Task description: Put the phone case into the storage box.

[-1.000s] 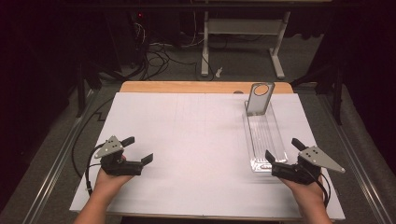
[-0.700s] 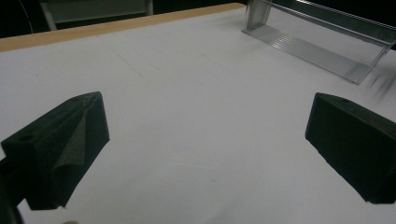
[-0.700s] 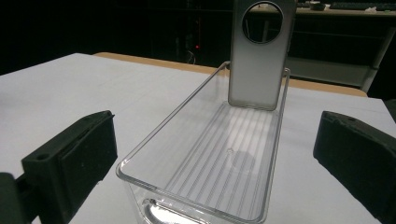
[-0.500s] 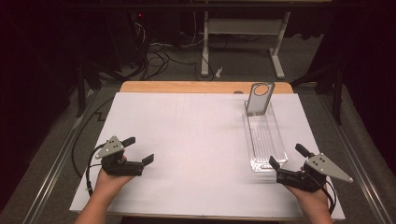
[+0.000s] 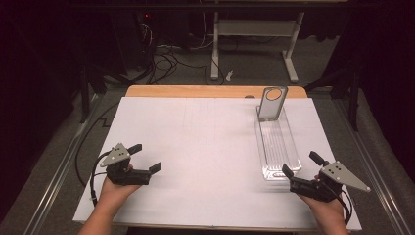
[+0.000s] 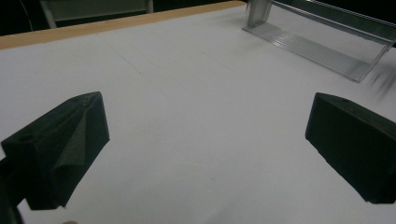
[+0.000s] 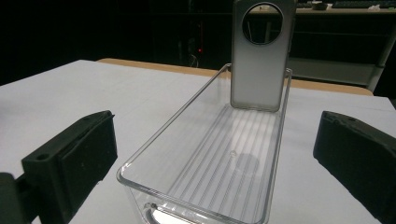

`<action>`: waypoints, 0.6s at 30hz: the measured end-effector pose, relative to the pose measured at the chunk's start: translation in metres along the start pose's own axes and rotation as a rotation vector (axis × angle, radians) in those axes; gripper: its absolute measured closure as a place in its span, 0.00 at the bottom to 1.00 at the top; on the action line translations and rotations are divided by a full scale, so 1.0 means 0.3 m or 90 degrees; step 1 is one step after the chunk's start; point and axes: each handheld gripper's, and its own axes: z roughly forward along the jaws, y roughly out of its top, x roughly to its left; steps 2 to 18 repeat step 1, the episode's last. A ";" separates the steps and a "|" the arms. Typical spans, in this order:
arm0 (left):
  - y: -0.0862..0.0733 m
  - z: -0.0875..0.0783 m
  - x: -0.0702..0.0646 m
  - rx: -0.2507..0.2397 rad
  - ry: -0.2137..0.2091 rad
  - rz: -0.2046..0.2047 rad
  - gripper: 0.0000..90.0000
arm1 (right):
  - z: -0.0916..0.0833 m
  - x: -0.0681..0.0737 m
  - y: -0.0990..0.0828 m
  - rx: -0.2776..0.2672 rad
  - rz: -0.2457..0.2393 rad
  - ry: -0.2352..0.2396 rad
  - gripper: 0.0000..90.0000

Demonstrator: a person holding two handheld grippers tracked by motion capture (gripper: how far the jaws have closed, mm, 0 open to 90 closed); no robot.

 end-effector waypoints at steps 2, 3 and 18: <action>0.000 0.000 0.000 0.000 0.000 -0.001 0.01 | 0.000 -0.001 0.000 0.000 0.001 -0.001 0.00; 0.000 0.000 0.000 0.000 0.000 -0.001 0.01 | 0.000 -0.001 0.000 0.000 0.001 -0.001 0.00; 0.000 0.000 0.000 0.000 0.000 -0.001 0.01 | 0.000 -0.001 0.000 0.000 0.001 -0.001 0.00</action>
